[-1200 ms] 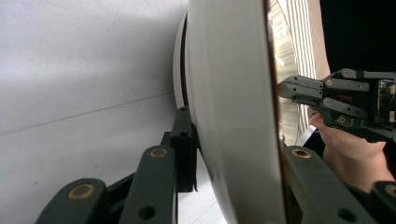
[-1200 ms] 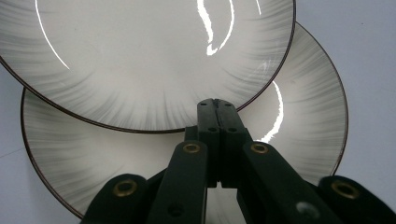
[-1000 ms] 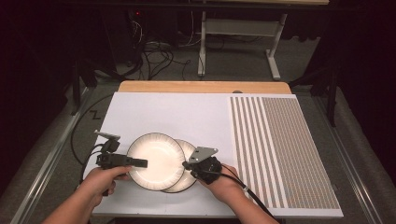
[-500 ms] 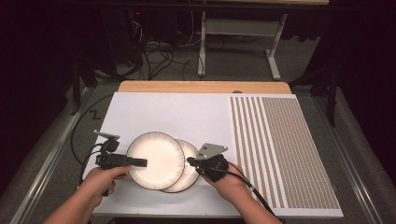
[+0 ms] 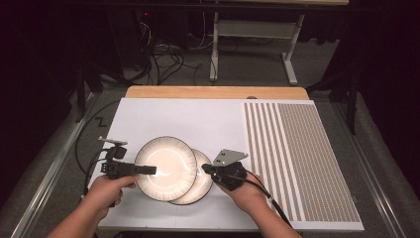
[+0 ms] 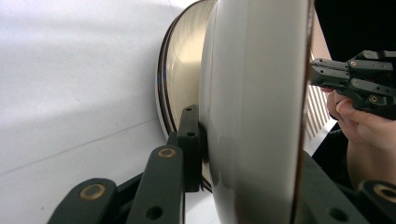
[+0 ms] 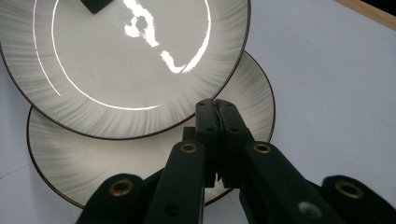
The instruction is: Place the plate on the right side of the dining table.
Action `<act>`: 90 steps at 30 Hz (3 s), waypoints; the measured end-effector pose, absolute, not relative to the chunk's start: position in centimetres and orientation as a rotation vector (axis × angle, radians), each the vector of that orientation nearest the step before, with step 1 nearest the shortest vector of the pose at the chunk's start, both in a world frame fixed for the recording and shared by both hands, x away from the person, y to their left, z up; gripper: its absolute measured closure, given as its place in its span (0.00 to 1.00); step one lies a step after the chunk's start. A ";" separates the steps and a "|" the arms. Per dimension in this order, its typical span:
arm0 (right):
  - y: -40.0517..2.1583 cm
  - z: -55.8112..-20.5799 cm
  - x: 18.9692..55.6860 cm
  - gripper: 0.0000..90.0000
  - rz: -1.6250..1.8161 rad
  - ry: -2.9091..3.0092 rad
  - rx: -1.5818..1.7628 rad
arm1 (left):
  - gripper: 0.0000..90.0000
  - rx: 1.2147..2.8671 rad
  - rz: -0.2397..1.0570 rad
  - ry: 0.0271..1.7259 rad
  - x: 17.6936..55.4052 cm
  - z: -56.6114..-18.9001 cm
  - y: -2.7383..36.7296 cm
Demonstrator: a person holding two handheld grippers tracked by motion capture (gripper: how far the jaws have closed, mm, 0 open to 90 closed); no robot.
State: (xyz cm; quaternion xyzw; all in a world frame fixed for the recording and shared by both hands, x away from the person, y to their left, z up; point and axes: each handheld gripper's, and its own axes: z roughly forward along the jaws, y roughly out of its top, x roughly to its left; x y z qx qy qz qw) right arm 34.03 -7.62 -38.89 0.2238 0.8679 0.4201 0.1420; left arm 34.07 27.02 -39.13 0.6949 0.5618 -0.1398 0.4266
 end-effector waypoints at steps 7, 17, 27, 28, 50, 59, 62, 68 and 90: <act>-8.2 -38.8 34.3 1.00 1.224 2.493 0.671 | 0.83 1.760 -0.280 1.341 33.8 -38.6 26.9; -9.1 -38.6 34.5 1.00 1.236 2.472 0.700 | 0.83 1.802 -0.172 1.262 33.5 -37.9 26.5; -10.7 -38.1 34.7 0.98 1.265 2.440 0.743 | 0.83 1.837 -0.077 1.179 33.4 -37.7 26.1; -11.0 -38.0 34.6 0.98 1.274 2.433 0.751 | 0.83 1.837 -0.077 1.179 33.4 -37.7 26.1; -19.1 -36.8 33.3 0.86 1.358 2.252 0.879 | 0.83 1.865 0.179 0.978 32.2 -38.0 25.0; -21.1 -36.9 32.6 0.71 1.376 2.192 0.910 | 0.83 1.864 0.261 0.916 31.4 -38.0 24.8; -21.2 -36.9 32.6 0.60 1.404 2.179 0.920 | 0.83 1.861 0.290 0.893 31.1 -38.1 24.7; -20.7 -37.2 32.6 0.42 1.416 2.177 0.892 | 0.83 1.850 0.321 0.868 30.7 -38.2 24.6; -15.6 -38.0 33.7 0.01 1.454 2.190 0.811 | 0.82 1.855 0.370 0.832 30.3 -38.4 24.5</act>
